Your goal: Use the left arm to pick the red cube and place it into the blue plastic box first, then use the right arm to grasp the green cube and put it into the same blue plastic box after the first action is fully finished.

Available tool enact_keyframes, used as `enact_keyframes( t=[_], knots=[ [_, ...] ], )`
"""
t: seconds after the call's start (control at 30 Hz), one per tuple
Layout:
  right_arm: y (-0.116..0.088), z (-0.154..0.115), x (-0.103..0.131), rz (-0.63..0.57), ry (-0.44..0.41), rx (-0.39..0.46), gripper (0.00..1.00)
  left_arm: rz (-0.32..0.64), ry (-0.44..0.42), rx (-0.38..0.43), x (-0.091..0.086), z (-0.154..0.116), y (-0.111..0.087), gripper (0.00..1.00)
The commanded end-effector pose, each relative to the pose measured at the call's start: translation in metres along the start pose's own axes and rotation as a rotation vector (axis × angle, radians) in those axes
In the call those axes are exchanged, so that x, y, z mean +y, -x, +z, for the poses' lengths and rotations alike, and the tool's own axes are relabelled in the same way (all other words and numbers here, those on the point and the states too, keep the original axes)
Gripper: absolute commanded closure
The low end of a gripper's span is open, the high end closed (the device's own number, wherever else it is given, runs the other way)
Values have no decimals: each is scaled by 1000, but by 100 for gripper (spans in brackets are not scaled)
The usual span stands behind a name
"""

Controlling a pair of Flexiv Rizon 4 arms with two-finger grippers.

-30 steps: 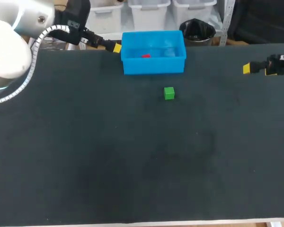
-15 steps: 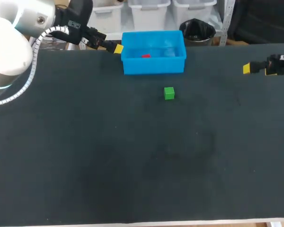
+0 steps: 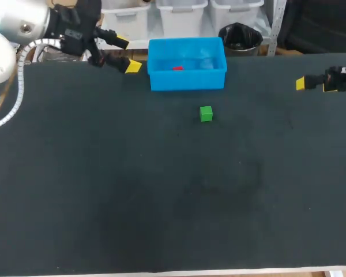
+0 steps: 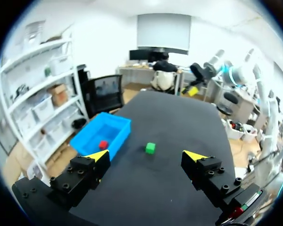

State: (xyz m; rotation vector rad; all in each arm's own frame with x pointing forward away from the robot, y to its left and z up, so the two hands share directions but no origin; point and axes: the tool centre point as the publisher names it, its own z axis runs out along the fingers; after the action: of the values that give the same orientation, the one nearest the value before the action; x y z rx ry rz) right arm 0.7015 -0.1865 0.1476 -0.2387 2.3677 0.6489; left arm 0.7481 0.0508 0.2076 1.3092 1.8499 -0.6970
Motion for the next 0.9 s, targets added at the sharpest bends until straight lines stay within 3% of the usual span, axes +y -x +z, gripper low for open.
enact_keyframes(
  t=[0.03, 0.37, 0.57, 0.9],
  knots=[
    [0, -1, 2, 1, -7, 1, 0, 46, -12, -78, -9, -14, -8, 0],
    [0, -1, 2, 1, -7, 1, 0, 80, -30, -44, -21, -18, -26, 0],
    [0, -1, 2, 1, -7, 1, 0, 37, 10, 4, -16, -16, -44, 0],
    [0, -1, 2, 1, -7, 1, 0, 26, 12, 22, -14, -15, -50, 0]
  ],
)
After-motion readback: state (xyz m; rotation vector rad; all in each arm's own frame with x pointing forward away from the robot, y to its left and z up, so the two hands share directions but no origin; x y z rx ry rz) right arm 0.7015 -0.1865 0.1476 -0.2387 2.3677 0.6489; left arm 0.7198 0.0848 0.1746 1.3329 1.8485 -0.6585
